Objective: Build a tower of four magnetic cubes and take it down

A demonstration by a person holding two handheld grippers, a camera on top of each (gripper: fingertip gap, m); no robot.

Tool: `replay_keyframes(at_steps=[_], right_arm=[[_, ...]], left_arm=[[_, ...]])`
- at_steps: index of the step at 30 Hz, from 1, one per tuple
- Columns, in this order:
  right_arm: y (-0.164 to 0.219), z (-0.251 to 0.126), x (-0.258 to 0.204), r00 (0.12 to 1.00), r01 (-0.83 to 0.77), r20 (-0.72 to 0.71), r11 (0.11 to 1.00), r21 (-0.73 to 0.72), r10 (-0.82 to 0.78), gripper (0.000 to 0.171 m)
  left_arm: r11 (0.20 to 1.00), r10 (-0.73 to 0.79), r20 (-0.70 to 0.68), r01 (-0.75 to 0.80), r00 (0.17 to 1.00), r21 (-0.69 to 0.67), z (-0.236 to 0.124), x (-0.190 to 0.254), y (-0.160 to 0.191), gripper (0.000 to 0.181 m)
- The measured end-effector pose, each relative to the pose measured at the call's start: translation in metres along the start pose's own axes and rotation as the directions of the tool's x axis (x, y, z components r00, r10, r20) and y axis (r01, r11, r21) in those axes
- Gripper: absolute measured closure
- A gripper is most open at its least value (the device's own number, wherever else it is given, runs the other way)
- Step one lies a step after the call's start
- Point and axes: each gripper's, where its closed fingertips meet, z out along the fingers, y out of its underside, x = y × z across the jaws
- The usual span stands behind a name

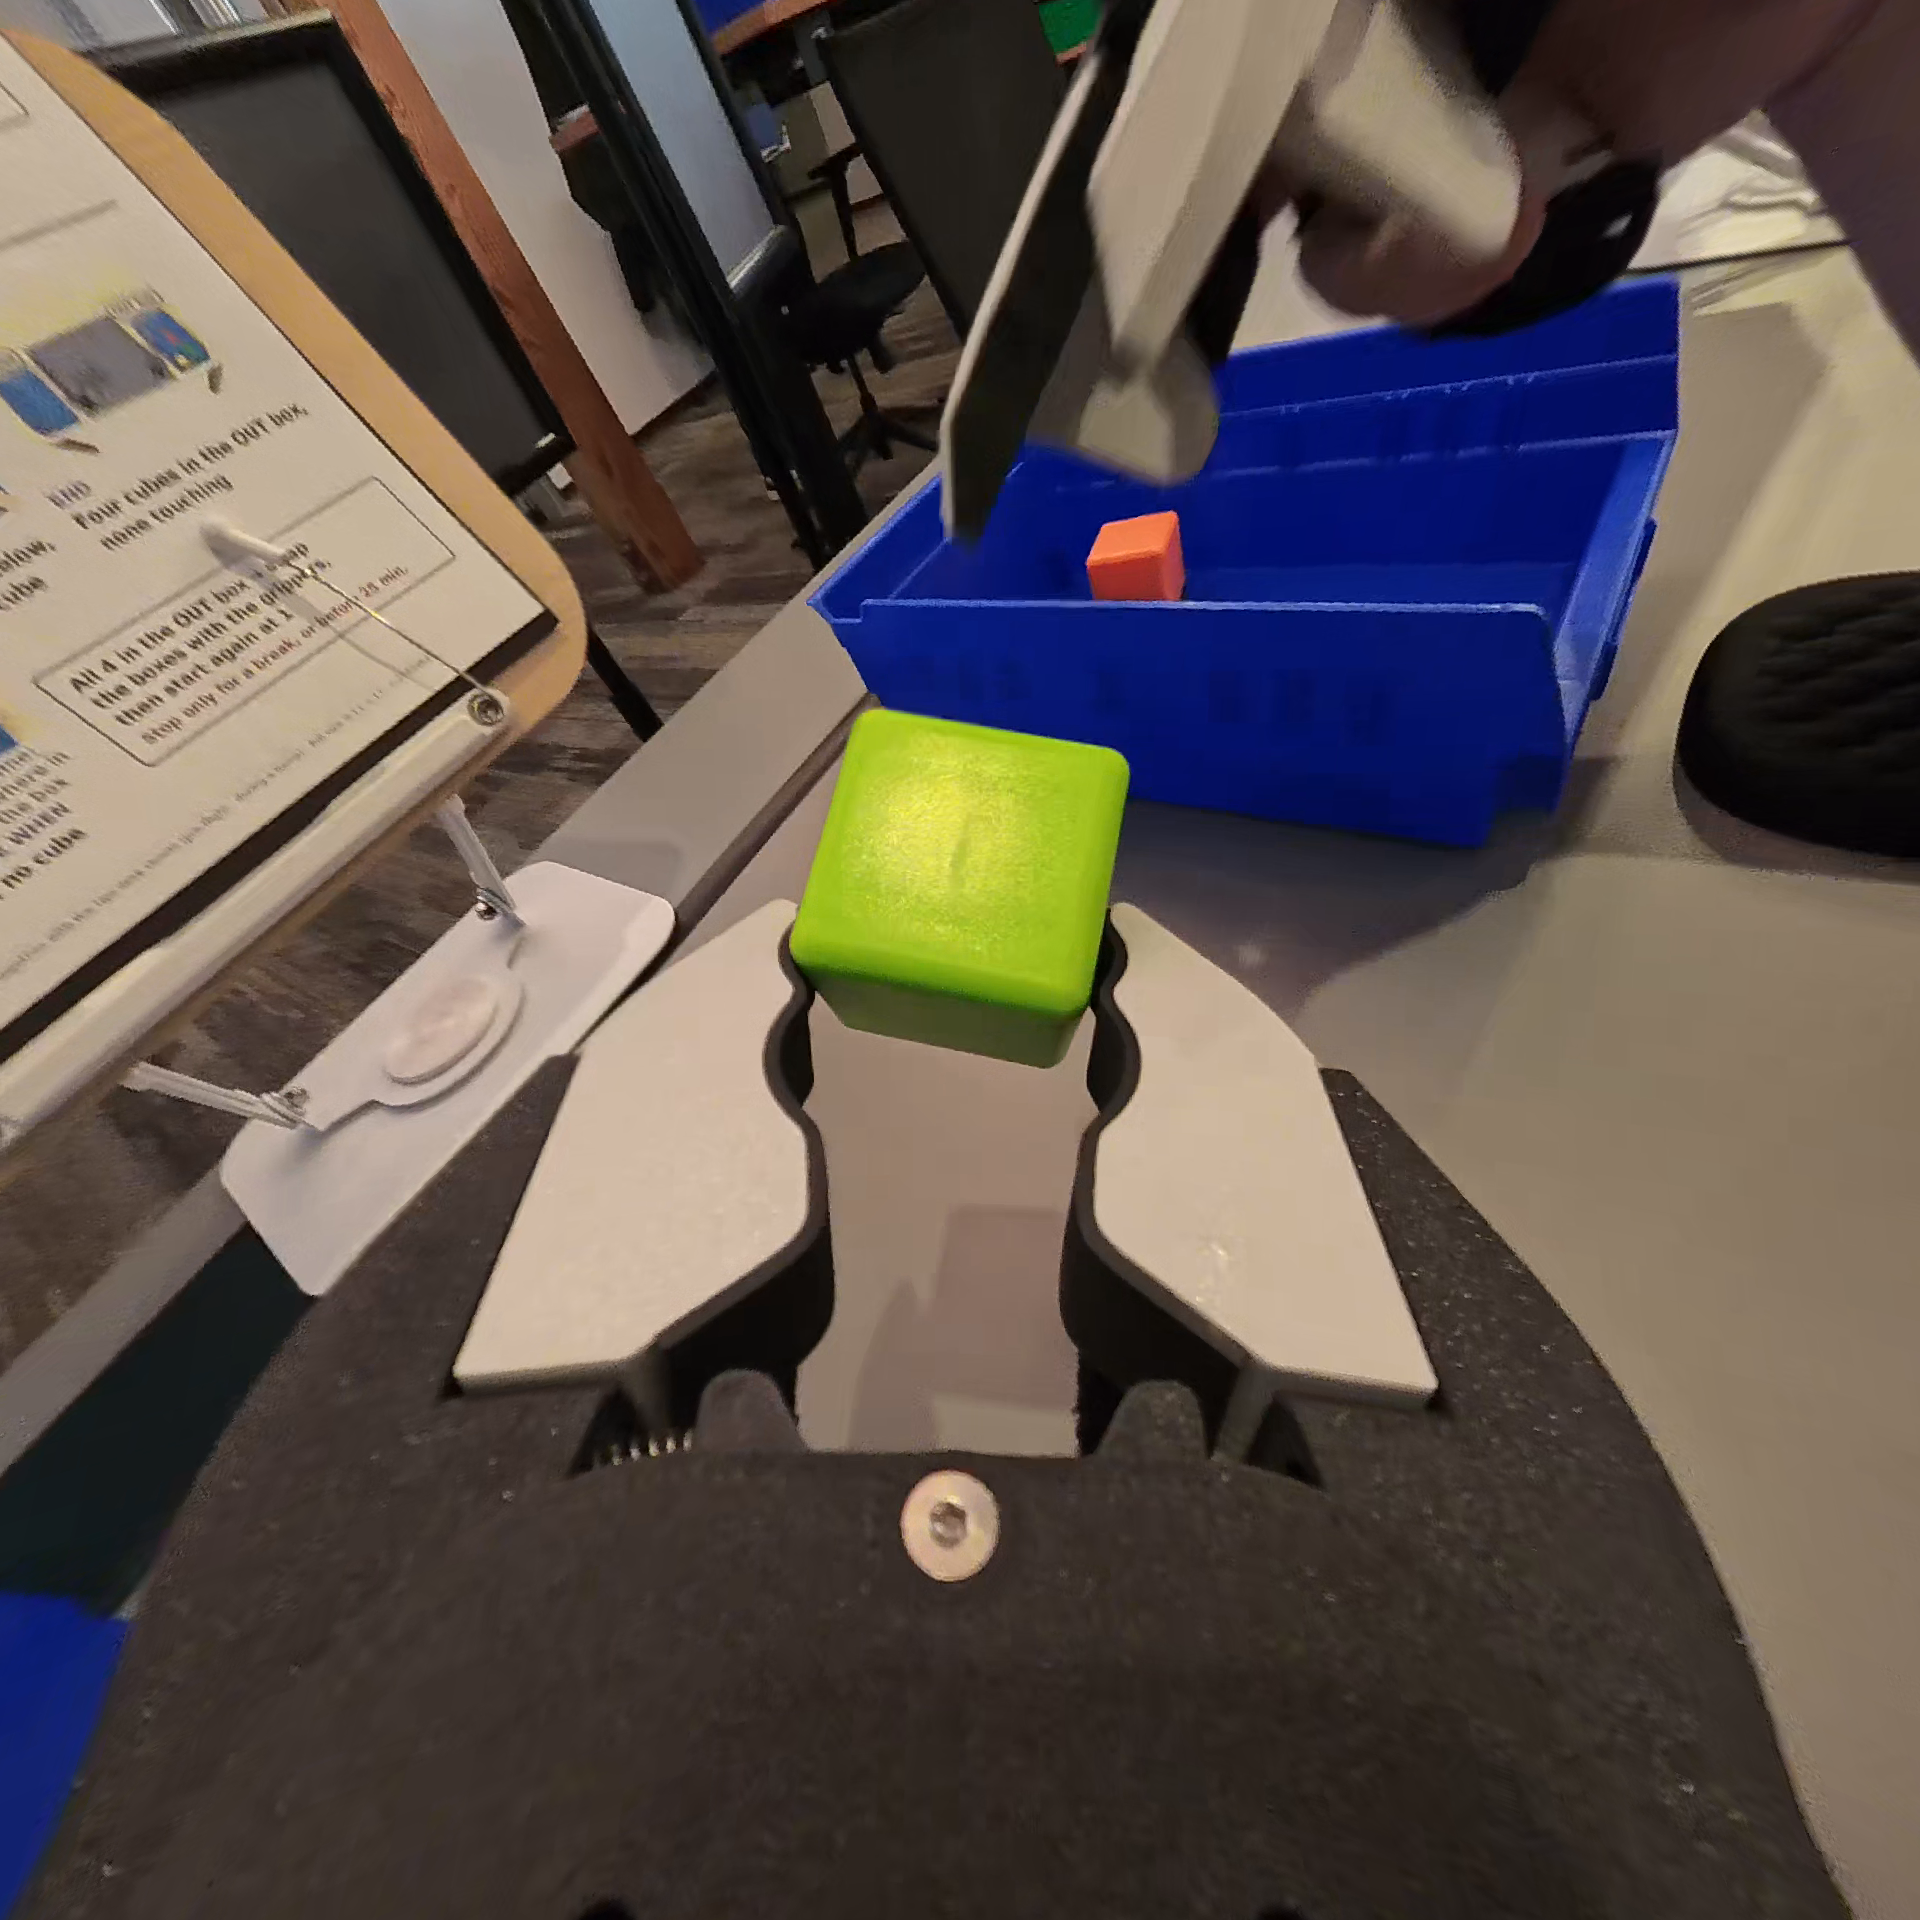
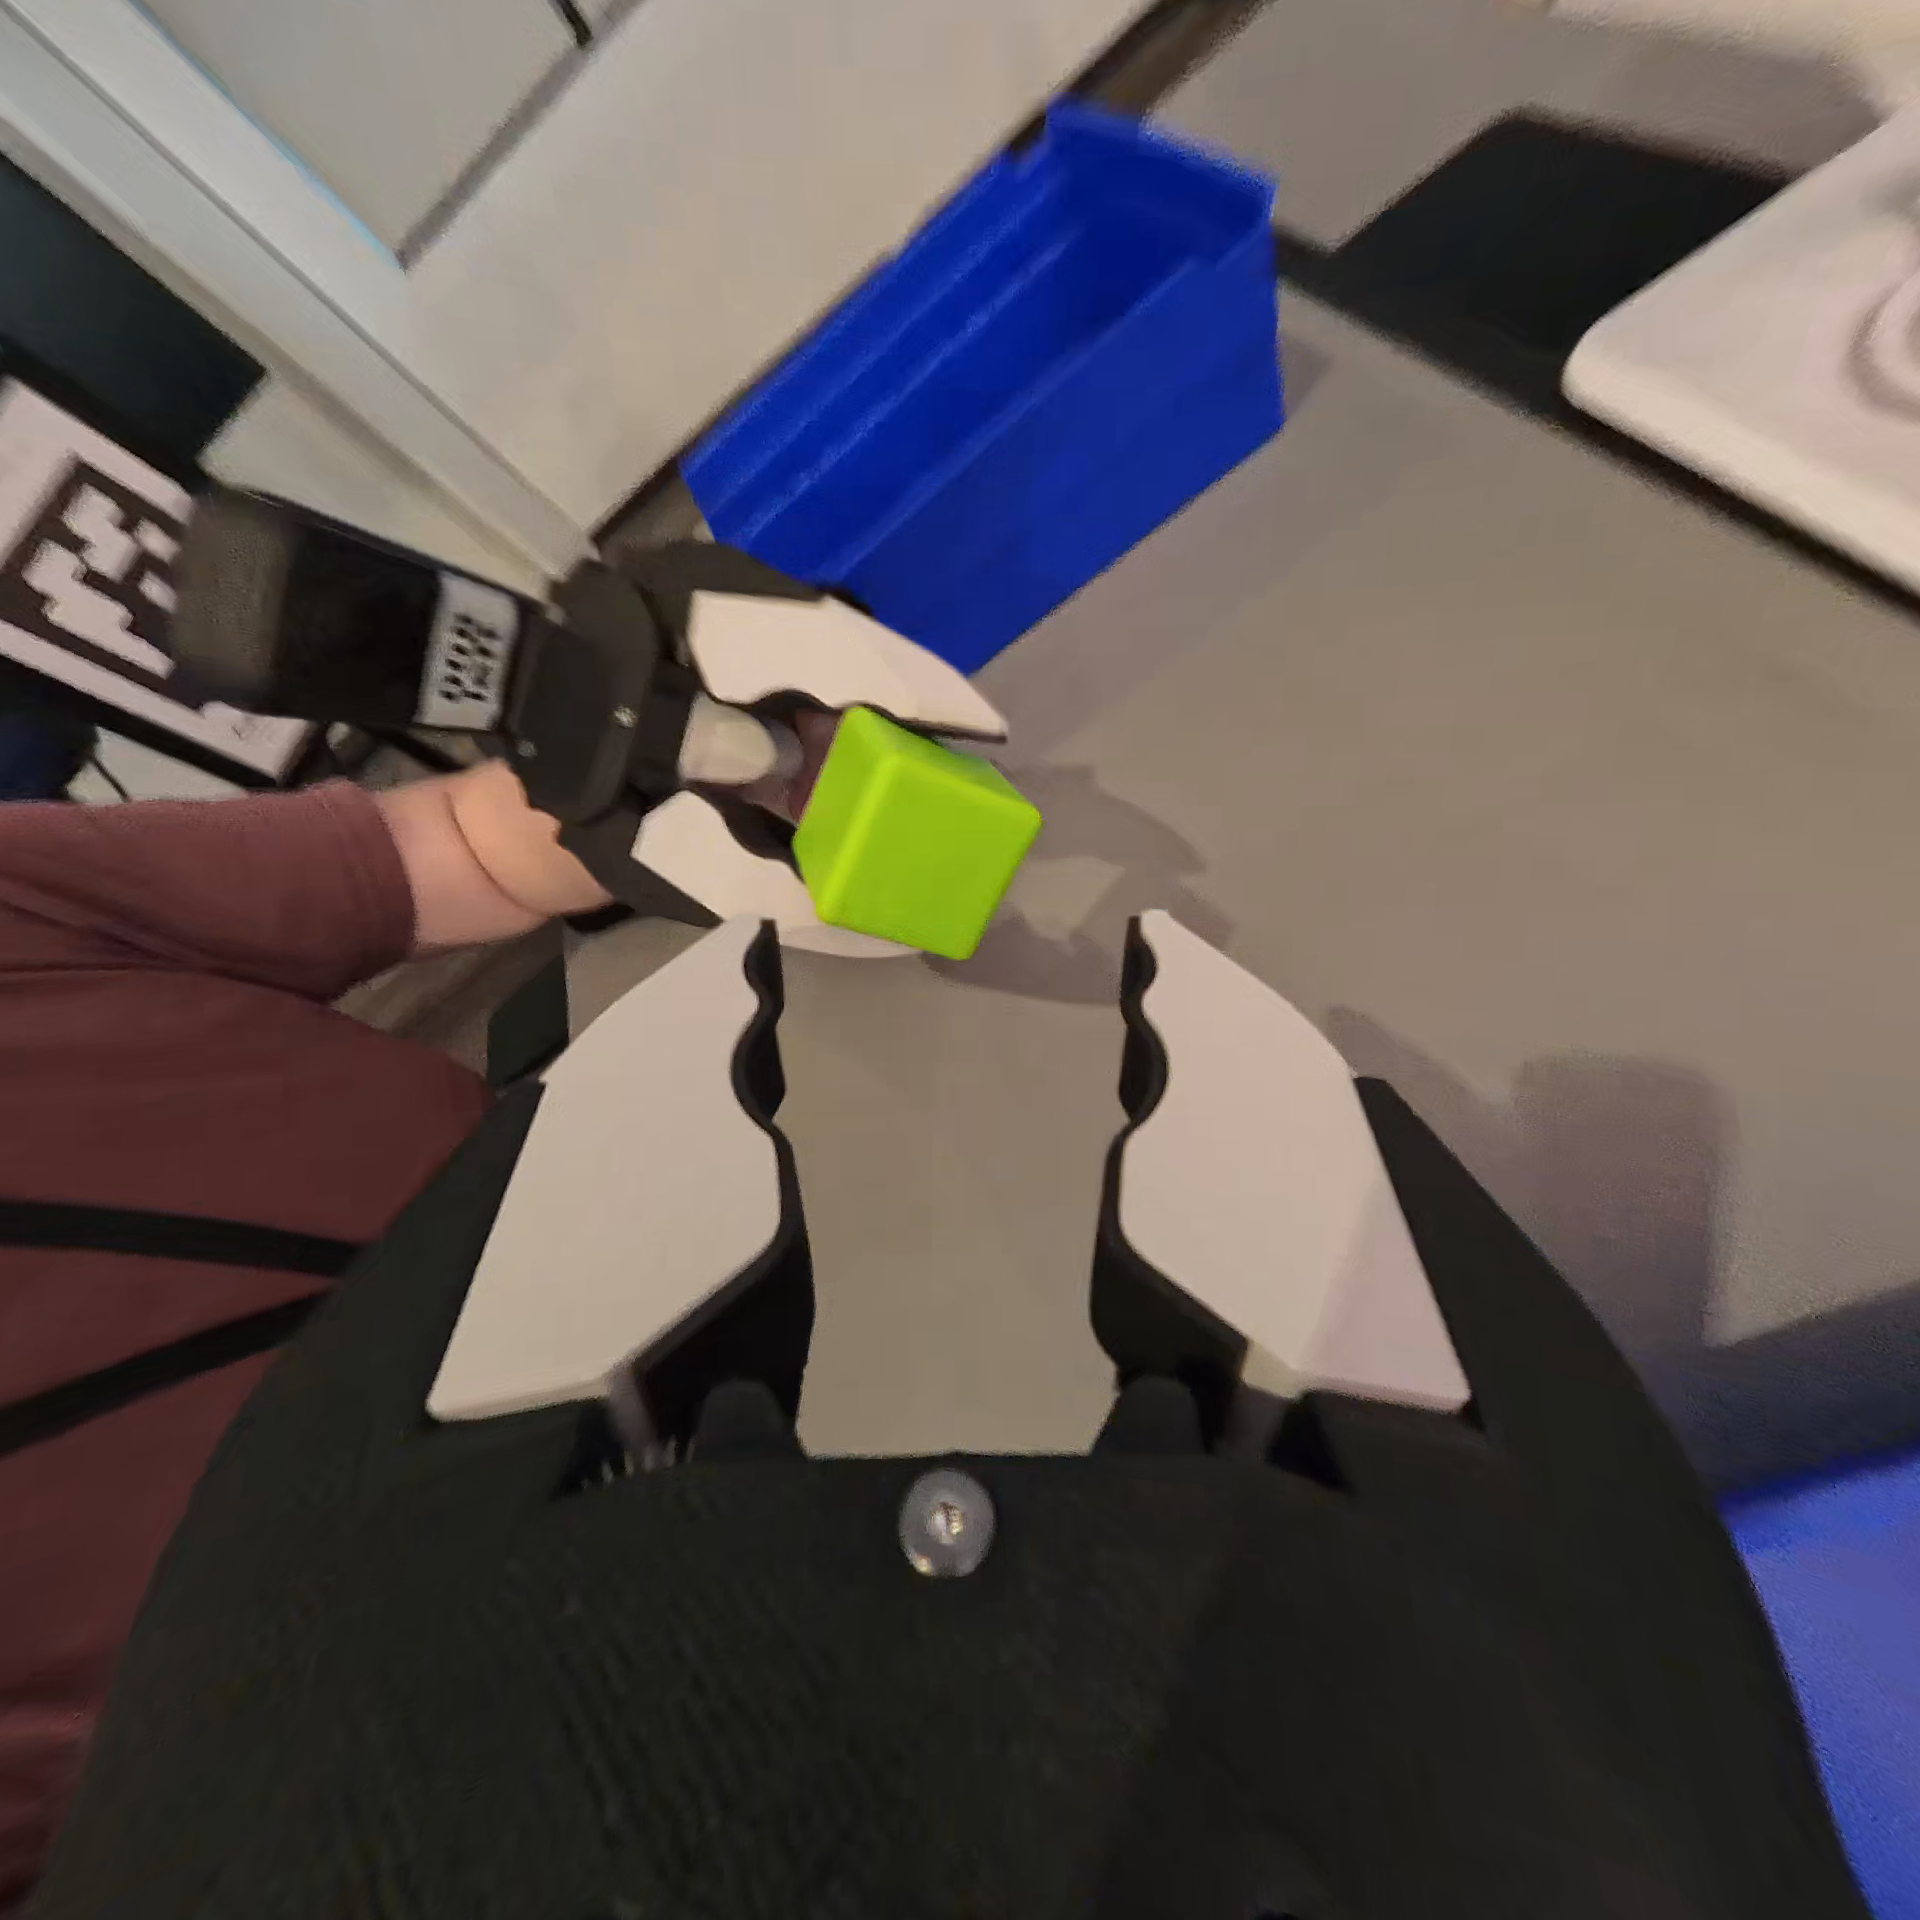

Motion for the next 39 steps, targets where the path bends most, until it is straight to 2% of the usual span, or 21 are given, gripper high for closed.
replay_keyframes(at_steps=[2,5,7,12,15,16,18,21,23,26,30,35,39], right_arm=[[0.013,0.024,0.002,1.0,-0.014,0.002,0.996,-0.09,0.015,0.099],[0.015,0.047,-0.008,0.992,-0.073,0.096,0.992,-0.104,0.083,0.099],[0.019,0.056,-0.009,0.982,-0.123,0.126,0.983,-0.136,0.14,0.117],[0.021,0.054,-0.005,0.973,-0.155,0.149,0.976,-0.154,0.178,0.122],[0.017,0.027,-0.001,0.99,-0.103,0.085,0.985,-0.14,0.116,0.122],[0.017,0.01,0.005,0.996,-0.079,0.02,0.987,-0.139,0.082,0.123],[0.026,-0.036,0.034,0.973,-0.054,-0.228,0.986,-0.155,0.017,0.123],[0.068,-0.117,0.09,0.79,-0.18,-0.613,0.955,-0.234,-0.001,0.123],[0.107,-0.154,0.117,0.677,-0.33,-0.736,0.898,-0.292,0.01,0.123],[0.156,-0.179,0.144,0.591,-0.521,-0.806,0.775,-0.357,0.026,0.123],[0.191,-0.181,0.155,0.608,-0.598,-0.794,0.663,-0.451,0.008,0.123],[0.202,-0.178,0.159,0.61,-0.633,-0.79,0.636,-0.442,0.058,0.123],[0.188,-0.183,0.156,0.603,-0.594,-0.796,0.695,-0.406,0.05,0.124]], left_arm=[[1.0,0.029,0.01,-0.029,1.0,-0.001,0.0,0.003,0.0,0.131],[0.999,0.048,0.001,-0.048,0.999,-0.011,0.001,0.008,0.002,0.131],[0.999,0.049,0.002,-0.049,0.999,-0.009,0.002,0.01,0.002,0.131],[1.0,0.014,-0.025,-0.014,1.0,-0.027,0.004,0.017,0.005,0.129],[0.997,-0.013,-0.06,0.008,0.998,-0.072,0.006,0.021,0.011,0.116],[0.996,-0.019,-0.073,0.013,0.997,-0.085,0.006,0.023,0.013,0.117],[0.995,-0.031,-0.085,0.022,0.996,-0.099,0.006,0.024,0.016,0.117],[0.99,-0.035,-0.121,0.018,0.992,-0.138,0.006,0.028,0.022,0.119],[0.988,-0.022,-0.119,0.003,0.993,-0.157,0.007,0.028,0.026,0.118],[0.986,-0.014,-0.133,-0.008,0.991,-0.165,0.007,0.031,0.027,0.119],[0.983,0.007,-0.127,-0.03,0.992,-0.18,0.006,0.031,0.03,0.12],[0.976,0.001,-0.113,-0.025,0.994,-0.215,0.006,0.025,0.037,0.119],[0.951,0.022,-0.03,-0.03,0.999,-0.307,0.002,0.005,0.049,0.12]])
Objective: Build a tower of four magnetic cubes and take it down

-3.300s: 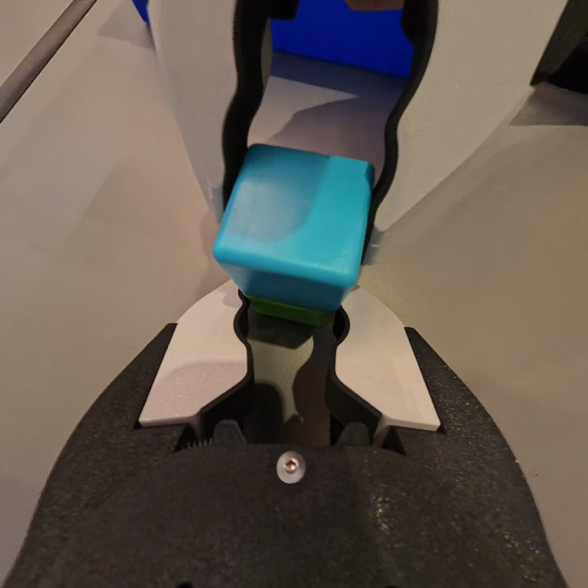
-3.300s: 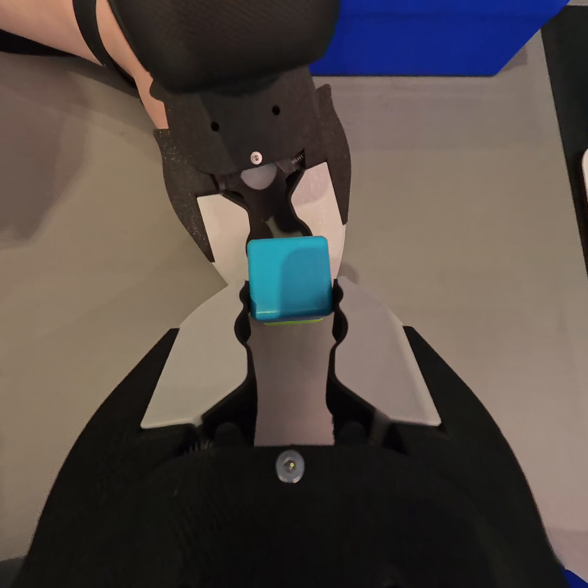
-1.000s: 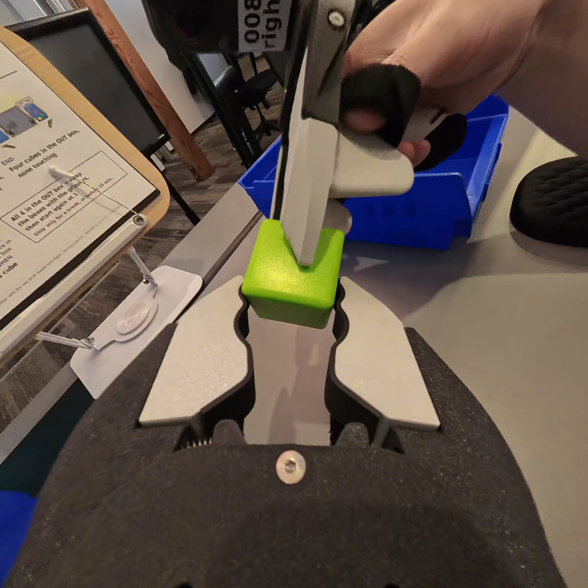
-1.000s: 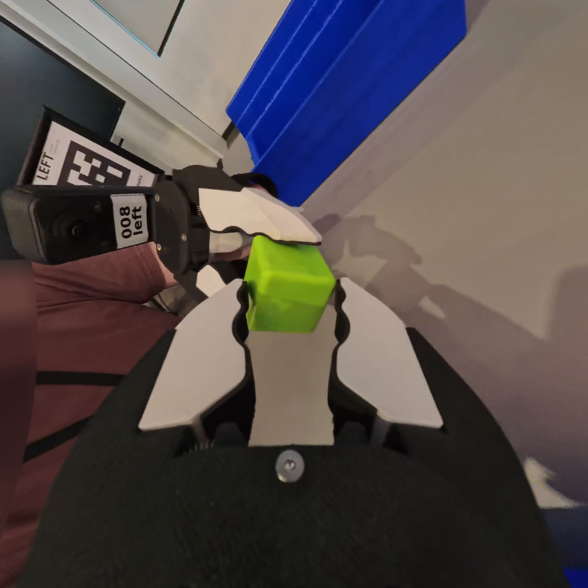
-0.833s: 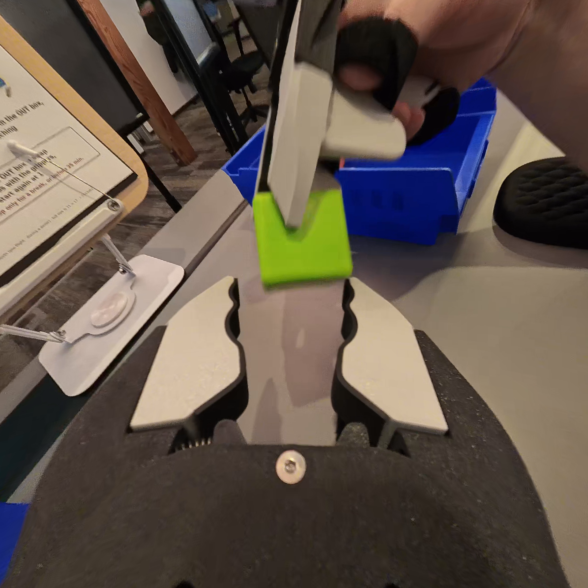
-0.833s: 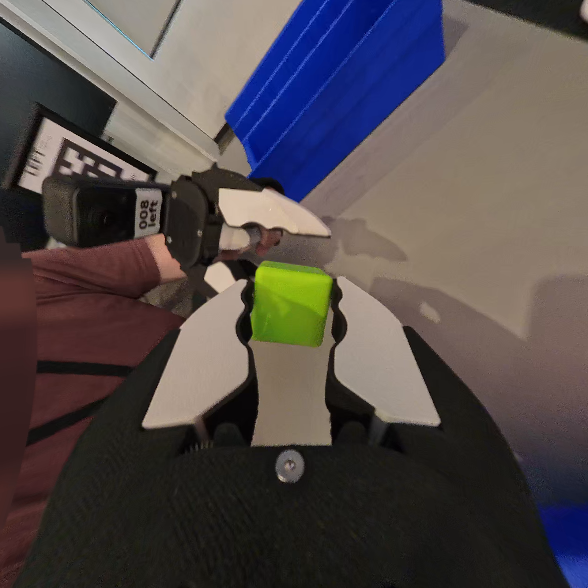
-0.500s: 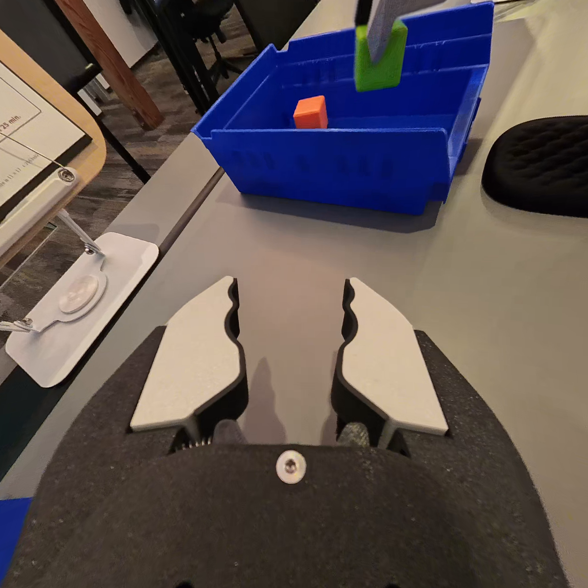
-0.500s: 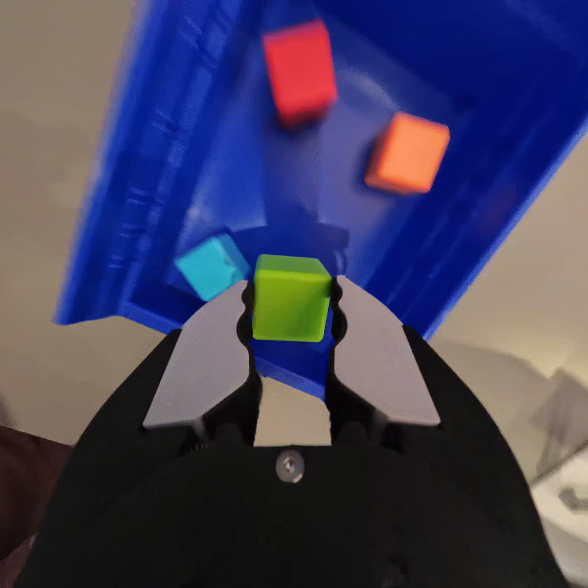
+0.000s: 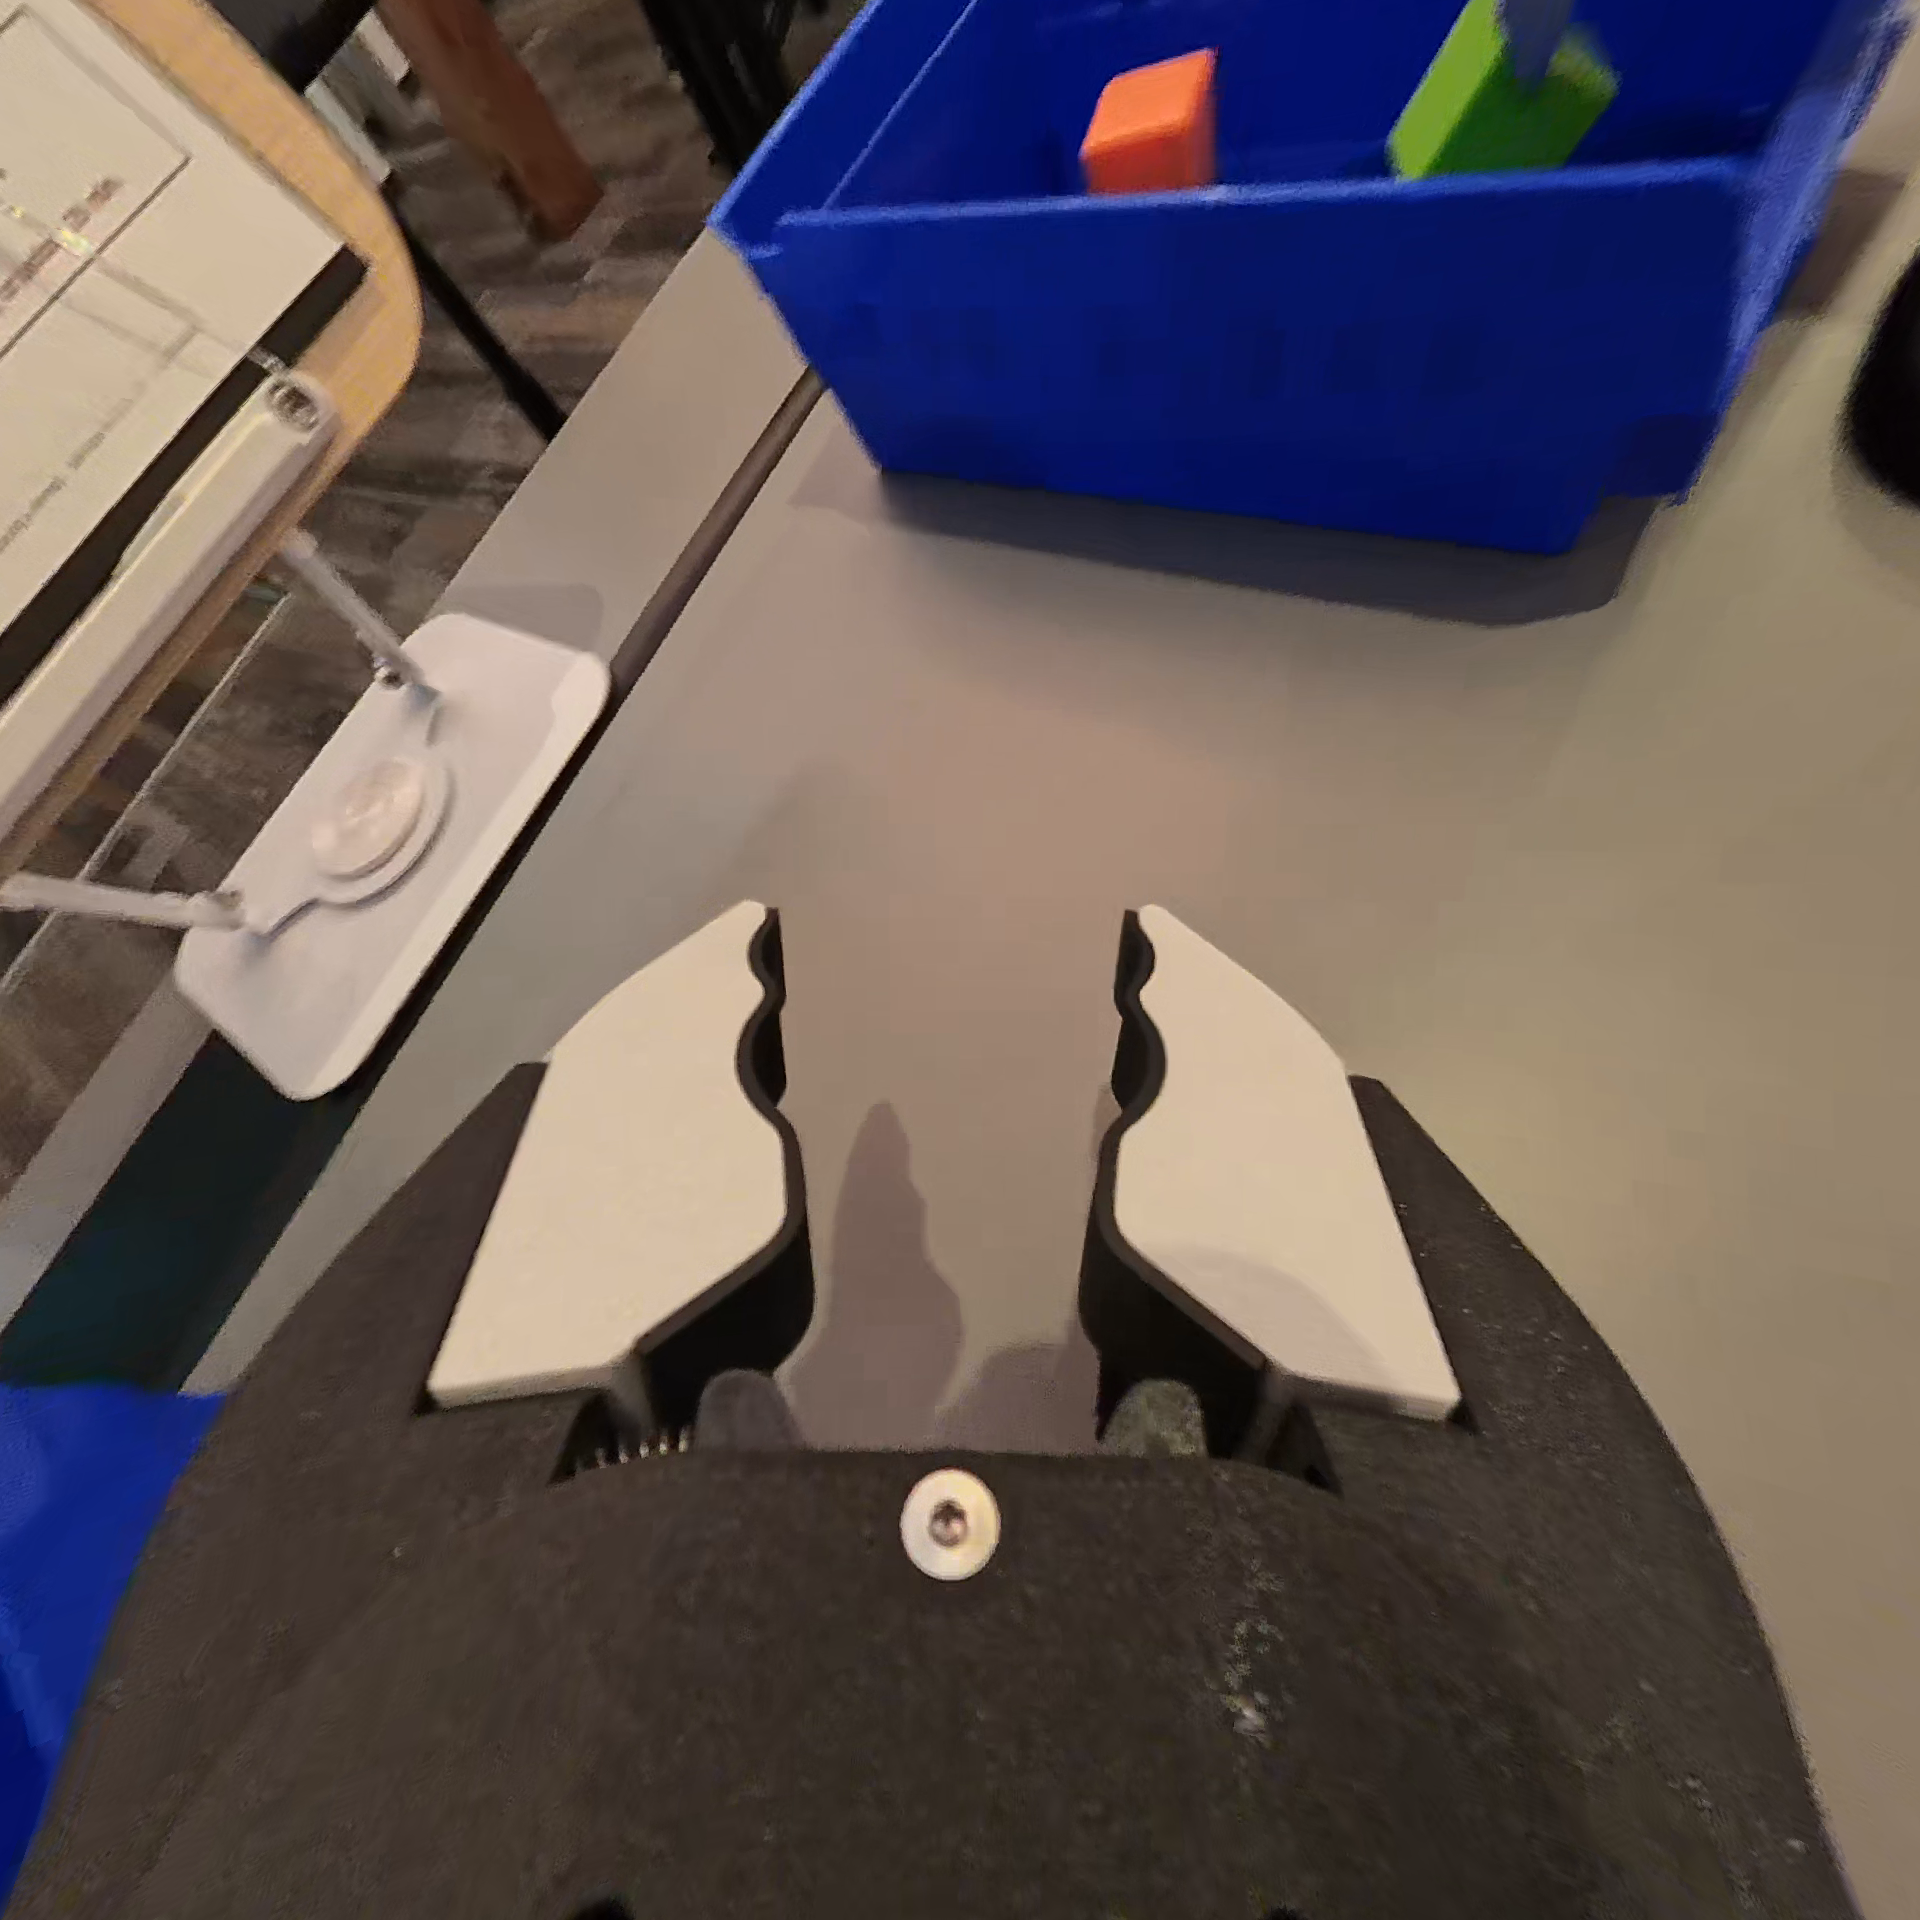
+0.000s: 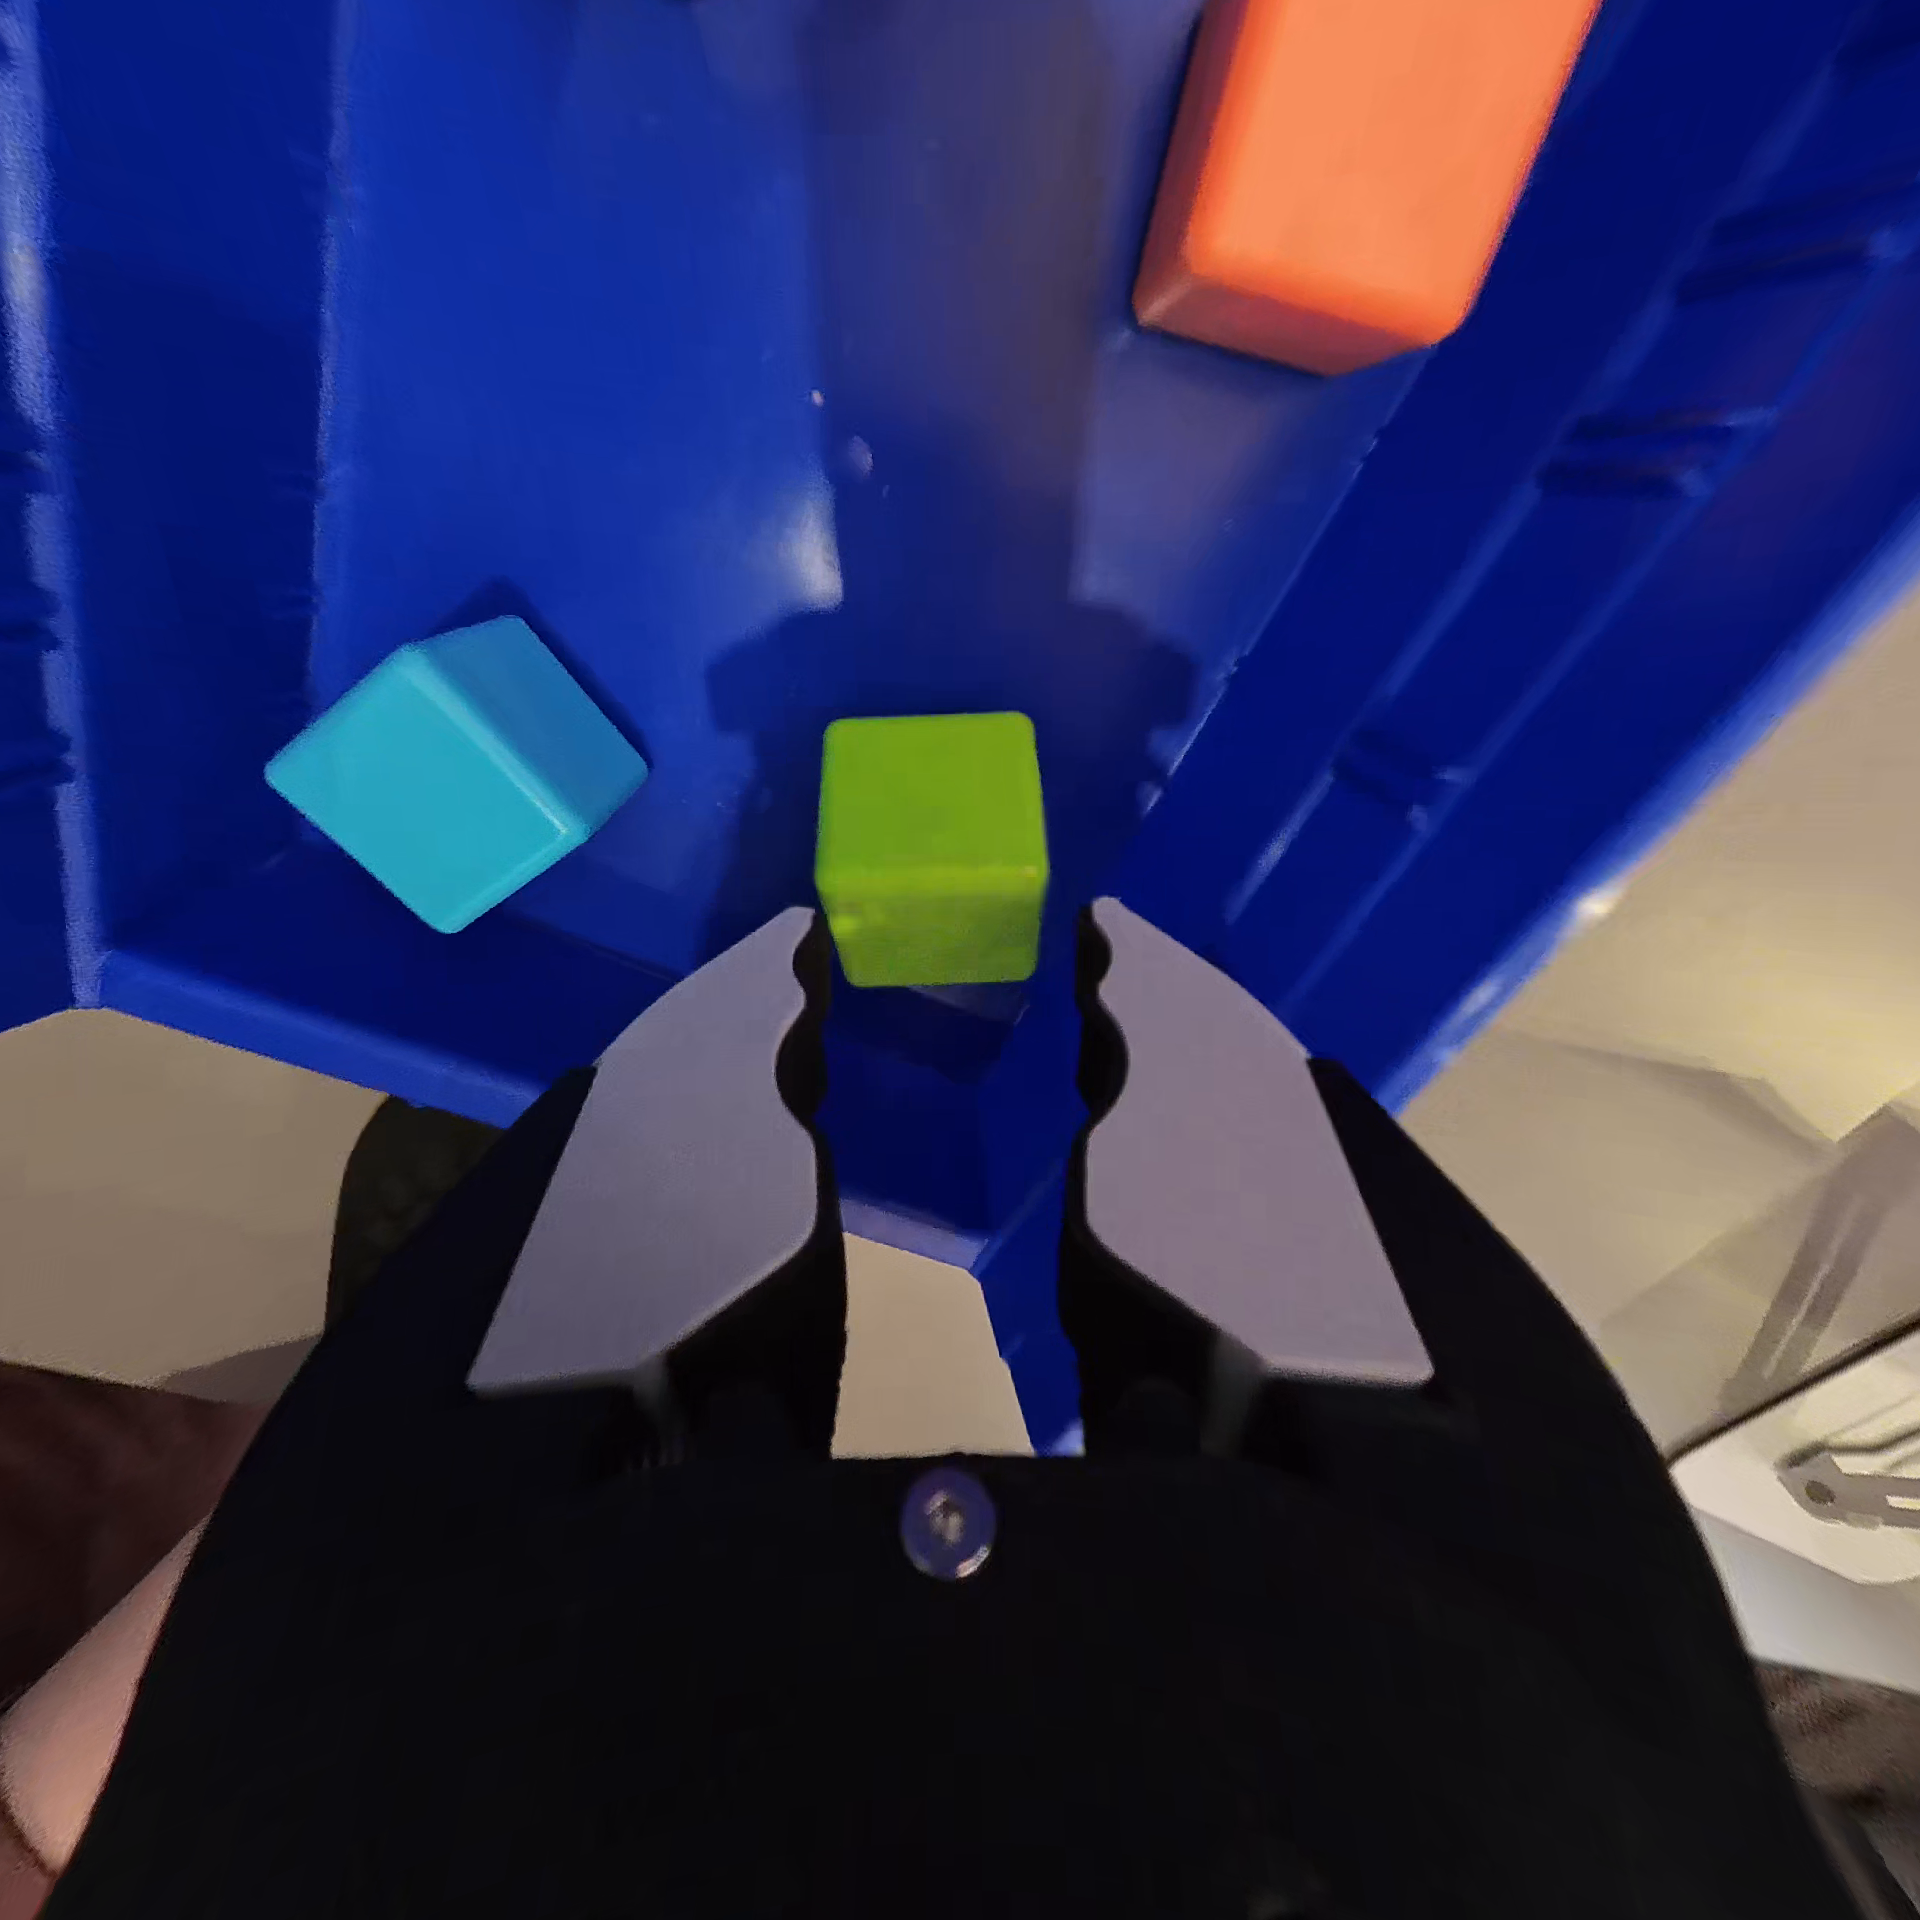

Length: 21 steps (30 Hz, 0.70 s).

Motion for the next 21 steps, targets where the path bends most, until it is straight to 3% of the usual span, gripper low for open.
replay_keyframes(at_steps=[5,10,16,21], right_arm=[[-0.019,-0.049,0.015,0.997,0.007,-0.08,0.959,0.283,0.016,0.124],[-0.039,-0.093,0.063,0.97,-0.023,-0.185,0.818,0.575,0.157,0.124],[-0.021,-0.065,0.098,0.951,-0.155,-0.144,0.826,0.542,0.273,0.12],[-0.027,-0.05,0.097,0.949,-0.235,-0.058,0.815,0.53,0.311,0.118]], left_arm=[[0.991,-0.03,0.182,0.053,0.983,-0.119,-0.016,-0.043,0.018,0.123],[0.976,-0.03,0.383,0.109,0.923,-0.187,-0.045,-0.087,0.03,0.124],[0.974,-0.065,0.458,0.157,0.887,-0.166,-0.065,-0.106,0.032,0.126],[0.968,-0.103,0.459,0.195,0.882,-0.156,-0.069,-0.112,0.036,0.126]])
